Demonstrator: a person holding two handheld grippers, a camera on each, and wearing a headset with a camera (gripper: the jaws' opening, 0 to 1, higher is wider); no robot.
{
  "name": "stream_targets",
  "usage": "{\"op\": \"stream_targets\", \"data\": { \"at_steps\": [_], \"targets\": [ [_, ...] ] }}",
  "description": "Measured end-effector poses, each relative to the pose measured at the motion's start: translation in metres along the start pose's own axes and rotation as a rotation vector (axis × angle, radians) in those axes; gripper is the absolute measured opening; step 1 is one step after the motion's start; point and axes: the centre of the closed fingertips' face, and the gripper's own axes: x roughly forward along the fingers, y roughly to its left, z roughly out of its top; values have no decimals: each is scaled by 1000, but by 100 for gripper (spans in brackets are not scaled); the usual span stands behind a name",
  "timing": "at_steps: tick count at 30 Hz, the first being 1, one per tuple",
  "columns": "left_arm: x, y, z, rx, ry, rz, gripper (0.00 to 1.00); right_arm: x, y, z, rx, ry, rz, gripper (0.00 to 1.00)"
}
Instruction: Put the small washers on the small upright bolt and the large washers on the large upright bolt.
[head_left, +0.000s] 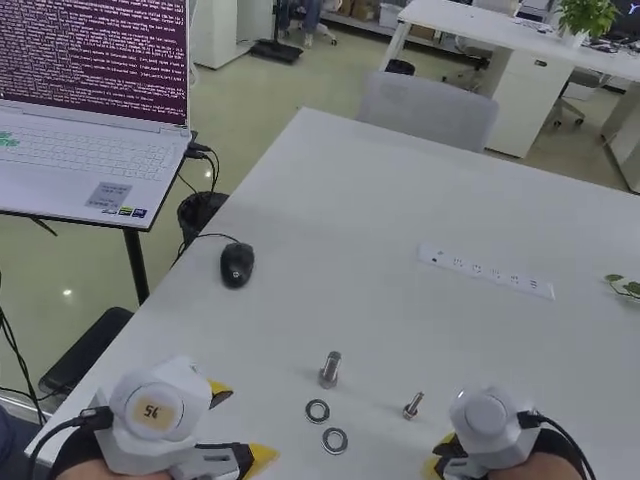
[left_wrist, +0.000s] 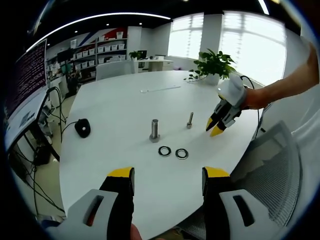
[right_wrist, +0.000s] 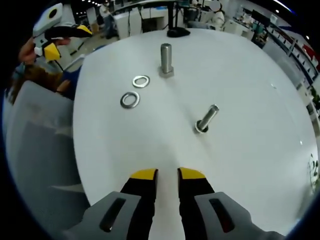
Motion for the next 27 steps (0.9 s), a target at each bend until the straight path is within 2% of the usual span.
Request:
{"op": "stream_targets", "data": {
  "at_steps": [4,8,15,17,18,20,27],
  "targets": [
    [3,-1,2,3,-3,-9,54,5,19,11,-41,-19,32,18],
    [4,-3,3,4,-7,-15,54,12,35,29,-101,-41,66,18],
    [5,-2,2,0,-6,-11,54,26,42,59,-157,-61,99,19],
    [4,-1,1,-5,-5,-8,54,30,45,64,-171,-57,115,20],
    [4,0,1,-6,-3,-6,54,32,46,67,-206,-47,120,20],
    [4,2,-1,-10,-2,-2,54,34,50,73,-232,-50,135,20],
    [0,9,-2,-25,-5,15,54,38,50,90,-280,-58,161,24]
  ]
}}
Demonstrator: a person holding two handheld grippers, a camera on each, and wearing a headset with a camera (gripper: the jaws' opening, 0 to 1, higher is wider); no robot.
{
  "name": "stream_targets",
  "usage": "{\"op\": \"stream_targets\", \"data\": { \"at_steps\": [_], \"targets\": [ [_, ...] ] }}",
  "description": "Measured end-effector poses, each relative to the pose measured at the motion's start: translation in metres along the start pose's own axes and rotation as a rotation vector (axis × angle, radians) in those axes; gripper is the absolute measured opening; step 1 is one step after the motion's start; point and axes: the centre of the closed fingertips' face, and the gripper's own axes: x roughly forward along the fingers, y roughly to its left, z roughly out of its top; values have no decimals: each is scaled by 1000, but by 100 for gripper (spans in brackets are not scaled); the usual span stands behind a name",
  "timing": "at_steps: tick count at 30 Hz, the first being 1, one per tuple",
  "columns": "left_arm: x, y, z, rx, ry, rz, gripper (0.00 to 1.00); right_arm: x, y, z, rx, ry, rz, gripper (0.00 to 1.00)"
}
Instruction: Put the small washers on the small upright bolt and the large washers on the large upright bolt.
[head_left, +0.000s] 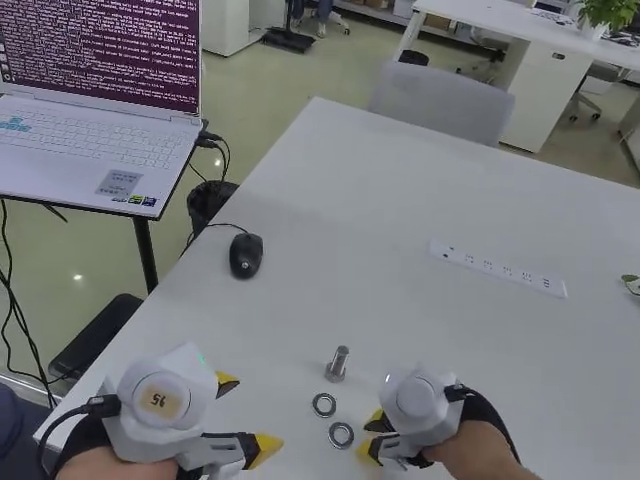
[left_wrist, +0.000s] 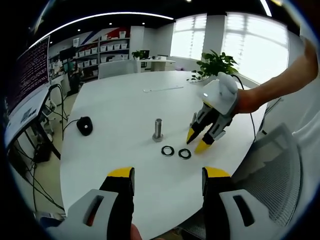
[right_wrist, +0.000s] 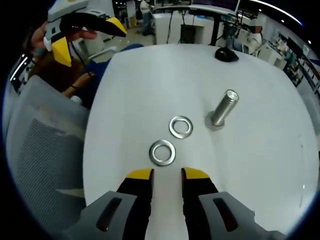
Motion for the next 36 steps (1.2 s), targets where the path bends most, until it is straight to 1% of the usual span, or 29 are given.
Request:
{"op": "stream_targets", "data": {
  "at_steps": [3,4,8,11,14,16,17,18,19,20,21,23,24,29,34,36],
  "targets": [
    [-1,2,0,-4,-1,5,54,2,2,6,-47,0,31,26],
    [-1,3,-1,-7,-1,7,54,3,5,9,-69,-2,56,27],
    [0,5,-2,-7,0,7,54,6,6,14,-134,2,80,30],
    [0,5,-1,-8,0,7,54,9,4,15,-186,26,87,30],
    [0,6,-1,-8,-1,8,54,12,3,15,-209,40,101,30],
    [0,6,0,-9,-1,9,54,13,8,14,-224,44,141,30],
    [1,7,-1,-10,-1,9,54,13,11,15,-245,44,161,30],
    [0,7,-1,-11,-1,9,54,14,11,14,-268,51,165,30],
    [0,7,-1,-12,-1,10,54,15,12,11,-310,70,176,30],
    [0,7,-1,-12,0,10,54,15,11,12,-337,70,168,30],
    [0,7,-1,-11,1,11,54,16,12,13,-368,66,182,30],
    [0,8,-2,-13,2,12,54,14,12,12,-374,82,185,30],
    [0,7,-2,-13,3,11,54,14,11,12,-393,84,187,29],
    [1,6,-2,-12,4,10,54,16,10,13,-425,89,201,29],
    [2,6,-2,-13,4,8,54,16,12,14,-457,88,218,28],
    [2,6,-2,-11,6,8,54,17,11,14,-455,81,216,25]
  ]
}}
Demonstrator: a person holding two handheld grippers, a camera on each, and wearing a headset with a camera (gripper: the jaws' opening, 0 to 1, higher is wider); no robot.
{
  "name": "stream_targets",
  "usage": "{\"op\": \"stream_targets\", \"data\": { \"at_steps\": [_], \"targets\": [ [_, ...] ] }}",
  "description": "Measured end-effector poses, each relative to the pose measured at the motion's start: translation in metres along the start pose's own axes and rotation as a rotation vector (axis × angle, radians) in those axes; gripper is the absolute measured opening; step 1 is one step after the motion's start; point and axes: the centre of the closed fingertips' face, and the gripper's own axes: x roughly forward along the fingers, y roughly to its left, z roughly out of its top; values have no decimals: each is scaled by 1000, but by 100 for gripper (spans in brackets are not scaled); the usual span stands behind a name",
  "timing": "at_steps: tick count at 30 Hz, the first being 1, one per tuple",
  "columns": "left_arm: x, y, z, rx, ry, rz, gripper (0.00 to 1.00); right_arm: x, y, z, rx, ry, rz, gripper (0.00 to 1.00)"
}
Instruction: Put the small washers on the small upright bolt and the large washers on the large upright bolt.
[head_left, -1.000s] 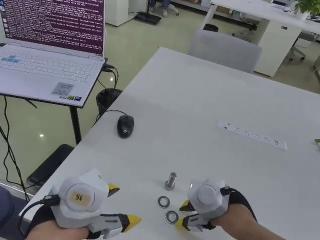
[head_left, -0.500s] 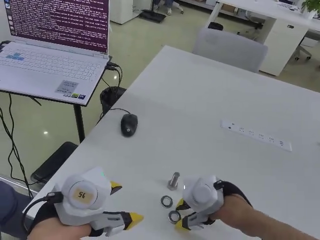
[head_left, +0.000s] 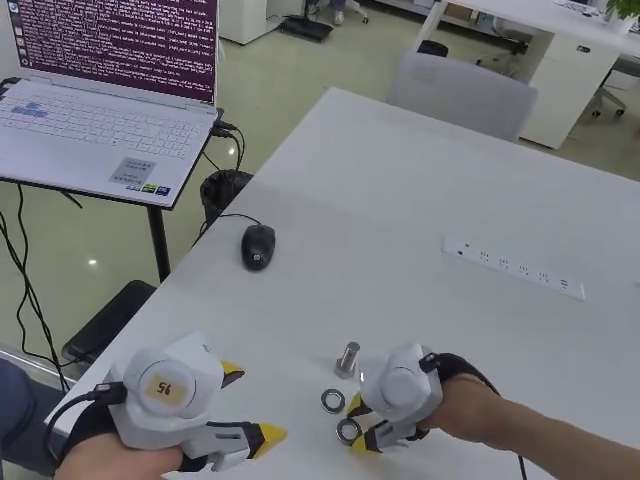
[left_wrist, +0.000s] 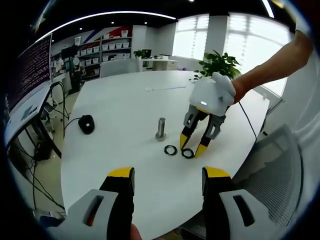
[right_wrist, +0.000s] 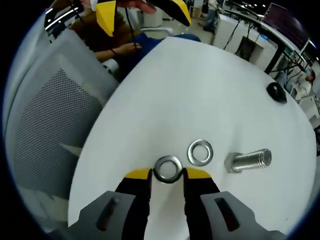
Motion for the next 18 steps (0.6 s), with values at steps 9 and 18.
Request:
{"op": "stream_targets", "data": {
  "at_steps": [9,18],
  "targets": [
    [-1,0,0,5,2,-1,53,-2,0,0,40,-1,-38,23],
    [-3,4,0,4,3,5,53,-4,1,0,96,-22,-70,23]
  ]
}}
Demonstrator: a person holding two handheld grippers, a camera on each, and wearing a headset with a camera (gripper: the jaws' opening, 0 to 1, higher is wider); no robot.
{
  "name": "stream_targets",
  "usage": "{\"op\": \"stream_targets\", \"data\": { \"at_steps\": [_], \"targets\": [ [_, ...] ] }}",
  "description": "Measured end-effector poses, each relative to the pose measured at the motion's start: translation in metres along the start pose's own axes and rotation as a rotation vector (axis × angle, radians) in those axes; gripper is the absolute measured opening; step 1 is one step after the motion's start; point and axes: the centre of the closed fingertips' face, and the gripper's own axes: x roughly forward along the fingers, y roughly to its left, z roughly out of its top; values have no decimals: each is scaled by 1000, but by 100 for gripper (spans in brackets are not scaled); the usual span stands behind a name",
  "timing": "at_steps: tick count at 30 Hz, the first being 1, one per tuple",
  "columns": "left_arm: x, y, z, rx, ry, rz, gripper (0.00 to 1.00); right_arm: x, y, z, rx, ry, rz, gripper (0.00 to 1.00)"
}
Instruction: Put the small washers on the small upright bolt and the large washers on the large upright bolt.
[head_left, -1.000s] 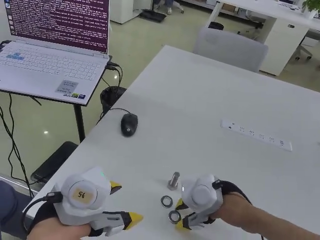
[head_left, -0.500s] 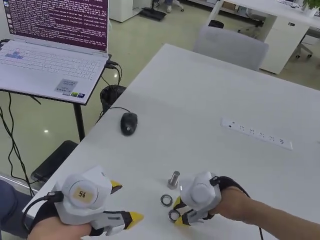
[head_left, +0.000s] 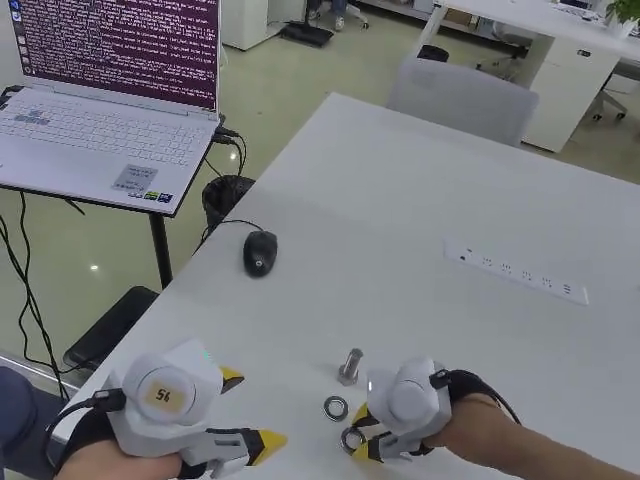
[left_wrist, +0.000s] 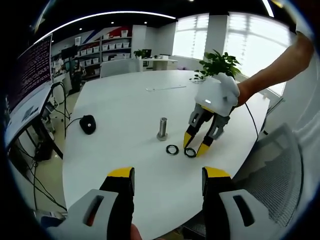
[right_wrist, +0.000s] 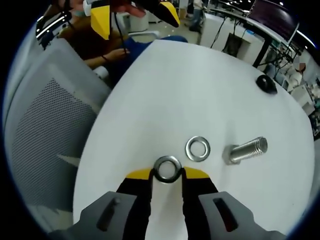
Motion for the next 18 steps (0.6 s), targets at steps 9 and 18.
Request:
{"op": "stream_targets", "data": {
  "at_steps": [9,18],
  "targets": [
    [1,-3,1,-1,-1,-5,53,-9,-6,-1,42,-18,-30,23],
    [4,-3,3,2,-3,-10,53,-33,-23,5,90,-56,-91,23]
  ]
}}
